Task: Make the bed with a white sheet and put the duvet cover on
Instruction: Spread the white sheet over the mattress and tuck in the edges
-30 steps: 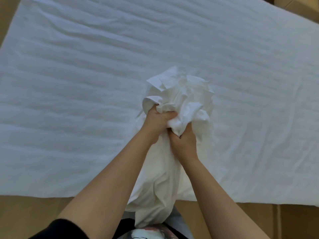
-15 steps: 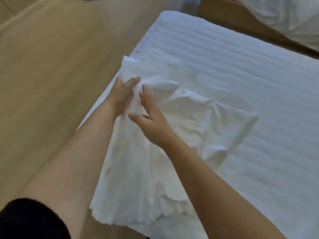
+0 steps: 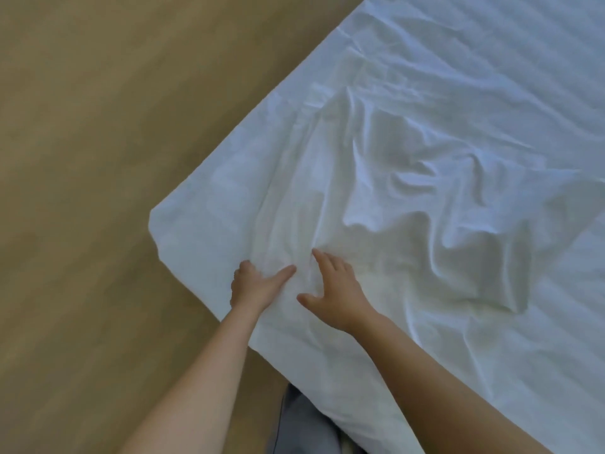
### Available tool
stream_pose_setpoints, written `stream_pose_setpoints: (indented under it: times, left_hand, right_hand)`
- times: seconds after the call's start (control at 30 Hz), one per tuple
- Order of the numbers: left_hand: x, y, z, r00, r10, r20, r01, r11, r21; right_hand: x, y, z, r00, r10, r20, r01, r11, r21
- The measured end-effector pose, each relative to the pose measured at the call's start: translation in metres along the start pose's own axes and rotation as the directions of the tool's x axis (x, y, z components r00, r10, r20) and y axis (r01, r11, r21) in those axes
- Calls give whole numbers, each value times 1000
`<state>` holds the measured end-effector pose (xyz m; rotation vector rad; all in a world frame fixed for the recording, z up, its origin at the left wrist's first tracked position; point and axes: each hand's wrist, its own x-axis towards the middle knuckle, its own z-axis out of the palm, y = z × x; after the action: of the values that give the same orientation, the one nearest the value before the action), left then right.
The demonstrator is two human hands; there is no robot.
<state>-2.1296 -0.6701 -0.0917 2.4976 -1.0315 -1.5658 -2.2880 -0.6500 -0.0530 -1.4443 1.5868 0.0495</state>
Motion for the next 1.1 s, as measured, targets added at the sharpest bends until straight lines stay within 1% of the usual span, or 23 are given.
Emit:
stream_pose_setpoints:
  times: [0.07,0.13,0.2,0.23,0.27,0.3,0.33,0.4,0.43,0.47,0.53,0.6,0.63,0.7,0.73,0.77,0.83,0.9,0.97,1.0,1.1]
  left_hand:
    - [-2,2,-6,1000,27,10,-28,996,82]
    - [-6,12,-17,996,87,-2,-84,965,249]
    - [-16,24,-25,978,207,-16,-185,903,389]
    - [-22,29,-24,965,261,2,-242,891,384]
    - [-29,34,-21,954,298,35,-293,903,314]
    - [-37,37,-16,947,313,70,-320,930,181]
    - [-45,41,-12,944,315,96,-317,948,7]
    - [-56,44,-6,935,306,178,-242,919,-311]
    - [-59,44,-4,920,312,238,-191,885,-425]
    - [-61,43,-1,901,334,277,-165,855,-492]
    - [-64,43,8,894,364,261,-179,824,-538]
    - [-67,46,21,922,332,199,-160,795,-585]
    - [-68,51,27,931,297,212,-106,776,-622]
    - [-74,66,39,924,231,304,39,736,-676]
    - [-78,76,46,913,231,337,77,713,-697]
    - [-83,88,54,907,251,338,71,700,-711]
    - [-98,118,77,894,310,323,14,702,-712]
    - [-123,151,109,859,404,315,-81,714,-695]
    - [-153,180,148,788,517,335,-191,723,-664]
    - [-171,193,170,756,548,359,-230,735,-638]
    - [-236,223,243,675,588,446,-341,785,-518]
  right_hand:
    - [0,-1,9,999,-26,41,30,995,-99]
    - [-4,-1,20,995,-68,70,81,977,-198]
    - [-10,-3,34,992,-109,67,123,962,-246]
    - [-12,-5,40,992,-117,42,124,962,-245]
    - [-14,-7,46,993,-121,-2,117,967,-224]
    - [-14,-10,49,990,-124,-63,112,979,-169]
    - [-14,-10,48,983,-120,-139,115,992,-42]
    - [-16,-4,41,954,-34,-297,114,960,257]
    - [-18,0,35,939,12,-343,101,946,309]
    - [-19,5,28,925,37,-379,86,949,302]
    - [-19,14,13,914,42,-404,91,948,304]
    - [-19,16,0,920,10,-393,123,942,311]
    - [-21,17,-6,920,-8,-391,141,939,313]
    - [-27,22,-21,907,-44,-418,181,938,294]
    - [-32,27,-30,896,-59,-441,197,941,275]
    - [-38,34,-41,884,-60,-464,203,942,266]
    - [-52,54,-65,849,-8,-528,186,940,286]
    - [-73,86,-91,784,52,-618,182,934,309]
    - [-101,124,-116,718,118,-686,175,923,342]
    - [-117,144,-128,693,149,-706,180,911,370]
    - [-175,212,-161,614,231,-755,212,873,439]
